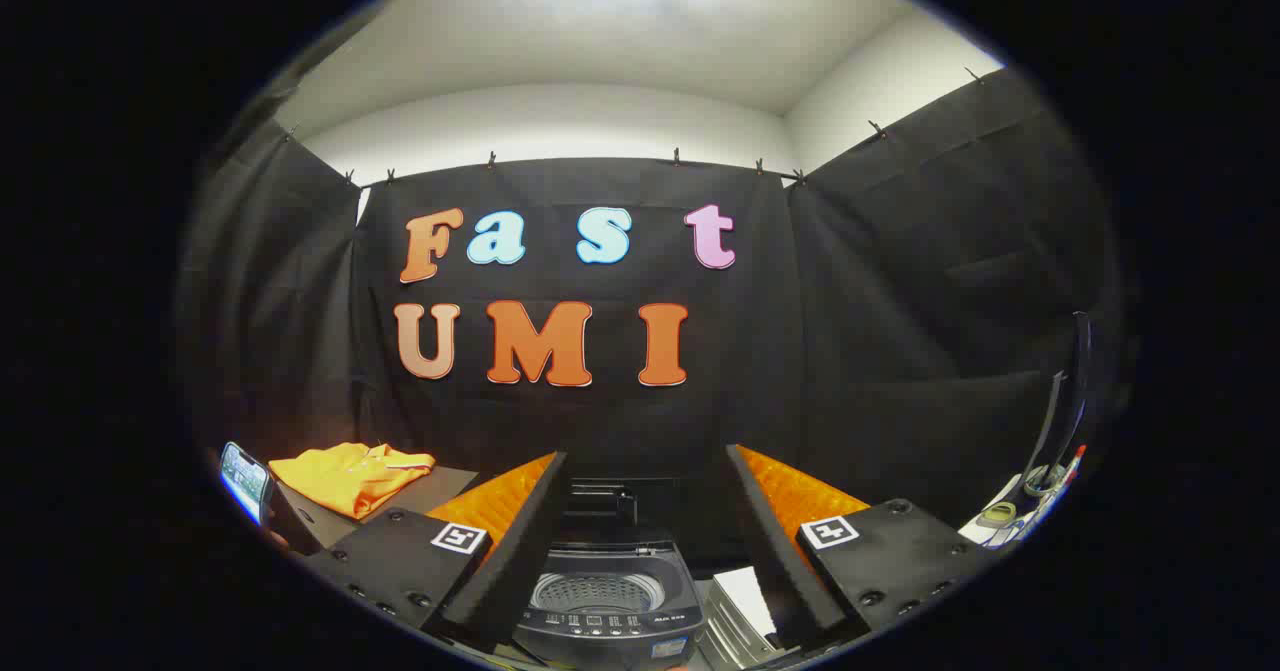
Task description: Put the clothes into the washing machine and then close the washing machine lid.
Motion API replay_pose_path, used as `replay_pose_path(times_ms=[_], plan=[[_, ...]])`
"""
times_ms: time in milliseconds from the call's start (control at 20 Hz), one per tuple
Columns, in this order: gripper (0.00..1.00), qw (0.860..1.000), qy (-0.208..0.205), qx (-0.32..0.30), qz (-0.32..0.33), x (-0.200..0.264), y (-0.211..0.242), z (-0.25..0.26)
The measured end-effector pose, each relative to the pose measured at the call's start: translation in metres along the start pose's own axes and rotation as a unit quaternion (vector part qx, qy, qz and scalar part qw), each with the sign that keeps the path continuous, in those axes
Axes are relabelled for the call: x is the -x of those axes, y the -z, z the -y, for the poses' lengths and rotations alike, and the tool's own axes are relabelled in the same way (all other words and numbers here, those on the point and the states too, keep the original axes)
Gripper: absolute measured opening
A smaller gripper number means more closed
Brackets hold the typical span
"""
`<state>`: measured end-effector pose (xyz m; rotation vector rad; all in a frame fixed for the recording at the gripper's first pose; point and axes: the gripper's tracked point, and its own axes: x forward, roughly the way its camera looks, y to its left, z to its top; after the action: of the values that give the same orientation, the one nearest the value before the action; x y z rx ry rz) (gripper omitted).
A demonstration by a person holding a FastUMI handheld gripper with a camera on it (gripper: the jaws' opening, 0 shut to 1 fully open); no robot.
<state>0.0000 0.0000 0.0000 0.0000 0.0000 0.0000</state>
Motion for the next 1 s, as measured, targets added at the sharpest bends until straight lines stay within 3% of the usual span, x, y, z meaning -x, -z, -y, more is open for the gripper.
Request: replay_pose_path(times_ms=[1000], plan=[[0.98,1.000,0.017,-0.010,0.003,0.006,-0.004,-0.014]])
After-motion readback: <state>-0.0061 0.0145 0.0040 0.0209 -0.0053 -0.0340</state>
